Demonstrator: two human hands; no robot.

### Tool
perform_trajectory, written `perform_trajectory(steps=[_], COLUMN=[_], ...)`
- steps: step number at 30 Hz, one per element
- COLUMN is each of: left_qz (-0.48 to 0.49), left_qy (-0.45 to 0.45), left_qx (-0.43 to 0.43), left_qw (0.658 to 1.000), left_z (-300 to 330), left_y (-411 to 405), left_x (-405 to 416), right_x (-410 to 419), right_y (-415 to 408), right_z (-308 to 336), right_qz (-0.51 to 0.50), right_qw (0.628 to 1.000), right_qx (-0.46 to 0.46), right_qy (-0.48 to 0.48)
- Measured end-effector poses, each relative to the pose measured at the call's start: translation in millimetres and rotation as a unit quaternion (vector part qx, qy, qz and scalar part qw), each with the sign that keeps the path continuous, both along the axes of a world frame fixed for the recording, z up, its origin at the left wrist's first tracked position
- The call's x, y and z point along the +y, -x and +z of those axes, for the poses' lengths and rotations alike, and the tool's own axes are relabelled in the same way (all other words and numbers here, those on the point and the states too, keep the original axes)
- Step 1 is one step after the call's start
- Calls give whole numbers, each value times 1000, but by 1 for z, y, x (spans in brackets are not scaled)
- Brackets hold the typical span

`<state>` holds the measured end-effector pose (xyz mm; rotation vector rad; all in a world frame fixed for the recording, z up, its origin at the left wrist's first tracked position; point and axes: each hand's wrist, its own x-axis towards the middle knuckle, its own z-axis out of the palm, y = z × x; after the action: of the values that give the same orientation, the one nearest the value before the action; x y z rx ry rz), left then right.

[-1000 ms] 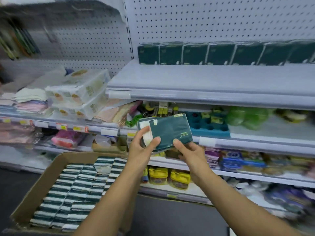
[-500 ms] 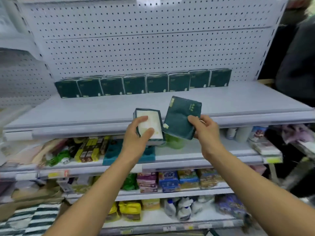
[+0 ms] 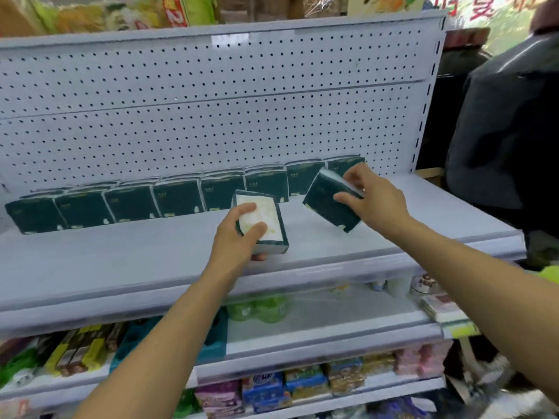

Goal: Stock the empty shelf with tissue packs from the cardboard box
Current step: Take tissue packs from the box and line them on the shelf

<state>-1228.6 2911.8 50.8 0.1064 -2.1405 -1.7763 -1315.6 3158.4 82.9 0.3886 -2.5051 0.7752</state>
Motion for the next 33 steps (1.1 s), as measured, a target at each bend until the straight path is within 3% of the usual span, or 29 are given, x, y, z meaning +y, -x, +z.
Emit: perform_trajectory(steps=[3, 5, 12, 18, 20, 24, 26, 30, 33], left_qz=[-13, -22, -103, -119, -117, -120, -121, -121, -123], left_qy=[26, 46, 96, 64, 68, 75, 94, 105, 99], left_qx=[-12, -22, -48, -86, -96, -105, -106, -104, -100], left_qw=[1000, 998, 989, 987, 986, 984, 983, 982, 982], left_z=[2, 5, 12, 8, 7, 8, 10, 12, 13], left_y=[32, 54, 118, 149, 153, 159, 163, 168, 167], left_x=[-7, -12, -27, -43, -47, -53, -55, -56, -60], right_x=[3, 6, 0, -19, -25, -29, -30, -33, -31], right_y=[33, 52, 116, 153, 161, 175, 179, 178, 174], right_z=[-19, -33, -34, -38, -33, -14, -9, -8, -11], right_qz=[15, 11, 47, 45, 28, 69, 82, 116, 99], right_qw=[983, 974, 984, 987, 985, 955, 945, 956, 978], right_qx=[-11, 11, 27, -7, -61, -255, -288, -237, -99], right_qy=[-182, -228, -170, -153, -156, -135, -131, -127, -157])
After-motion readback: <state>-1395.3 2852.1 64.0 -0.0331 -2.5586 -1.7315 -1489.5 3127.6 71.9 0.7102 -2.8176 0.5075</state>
